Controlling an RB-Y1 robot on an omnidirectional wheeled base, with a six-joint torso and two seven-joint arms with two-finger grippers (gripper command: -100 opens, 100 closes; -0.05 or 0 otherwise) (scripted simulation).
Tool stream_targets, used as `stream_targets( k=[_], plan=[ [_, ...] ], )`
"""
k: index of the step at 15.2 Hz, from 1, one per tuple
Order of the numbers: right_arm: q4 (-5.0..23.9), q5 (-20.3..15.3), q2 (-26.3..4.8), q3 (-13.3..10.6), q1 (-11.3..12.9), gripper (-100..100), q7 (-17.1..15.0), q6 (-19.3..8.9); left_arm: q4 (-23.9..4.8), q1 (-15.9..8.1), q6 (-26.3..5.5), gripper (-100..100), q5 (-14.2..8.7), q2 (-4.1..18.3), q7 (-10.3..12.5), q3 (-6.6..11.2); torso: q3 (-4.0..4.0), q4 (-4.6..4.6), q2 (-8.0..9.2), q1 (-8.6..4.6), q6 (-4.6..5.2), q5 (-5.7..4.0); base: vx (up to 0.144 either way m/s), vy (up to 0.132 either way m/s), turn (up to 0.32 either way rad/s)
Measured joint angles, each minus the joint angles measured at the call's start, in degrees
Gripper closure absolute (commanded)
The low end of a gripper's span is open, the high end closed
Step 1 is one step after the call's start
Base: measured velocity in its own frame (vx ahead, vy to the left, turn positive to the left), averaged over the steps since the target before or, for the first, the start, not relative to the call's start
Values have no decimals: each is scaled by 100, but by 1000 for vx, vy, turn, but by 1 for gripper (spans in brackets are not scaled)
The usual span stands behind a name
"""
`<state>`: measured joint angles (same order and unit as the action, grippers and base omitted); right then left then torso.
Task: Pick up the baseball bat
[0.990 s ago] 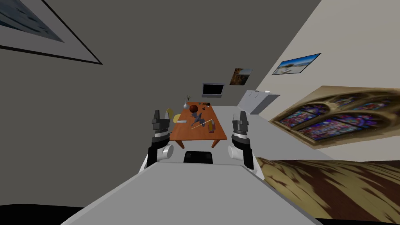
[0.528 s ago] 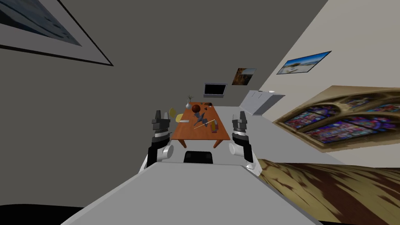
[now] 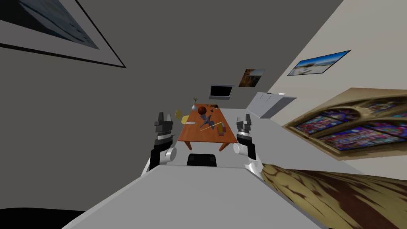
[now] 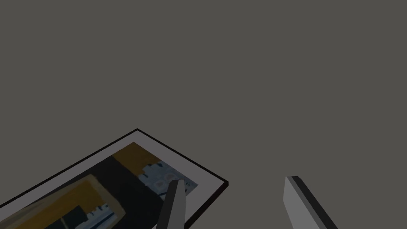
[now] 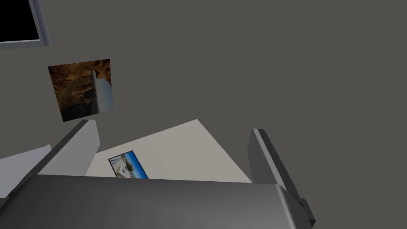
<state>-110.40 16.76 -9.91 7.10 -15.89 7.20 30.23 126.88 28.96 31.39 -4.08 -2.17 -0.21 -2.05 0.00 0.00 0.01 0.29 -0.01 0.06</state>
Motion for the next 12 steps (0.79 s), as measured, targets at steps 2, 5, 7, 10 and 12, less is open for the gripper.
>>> stream_targets(
  k=[2, 5, 7, 10, 12],
  plan=[
    [158, 224, -34, 54, 112, -100, -33, -35, 0, 0, 0, 0, 0, 0, 0, 0, 1, 0, 2, -2, 0, 1, -12, 66, 28],
    [446, 578, -91, 152, 317, -100, -98, -93, 0, 0, 0, 0, 0, 0, 0, 0, 2, 1, 3, 0, 0, 1, -10, 74, 47],
    [665, 828, -122, 218, 455, -100, -154, -106, 0, 0, 0, 0, 0, 0, 0, 0, 1, 0, 1, 4, -1, 1, -3, 67, 40],
    [1025, 1202, -184, 319, 710, -100, -240, -146, 0, 0, 0, 0, 0, 0, 0, 0, -1, 0, -2, 0, -1, 0, 0, 67, 45],
    [1219, 1453, -197, 371, 826, -100, -295, -166, 0, 0, 0, 0, 0, 0, 0, 0, 0, 0, 0, 2, -1, 1, -10, 82, 61]
  ],
)
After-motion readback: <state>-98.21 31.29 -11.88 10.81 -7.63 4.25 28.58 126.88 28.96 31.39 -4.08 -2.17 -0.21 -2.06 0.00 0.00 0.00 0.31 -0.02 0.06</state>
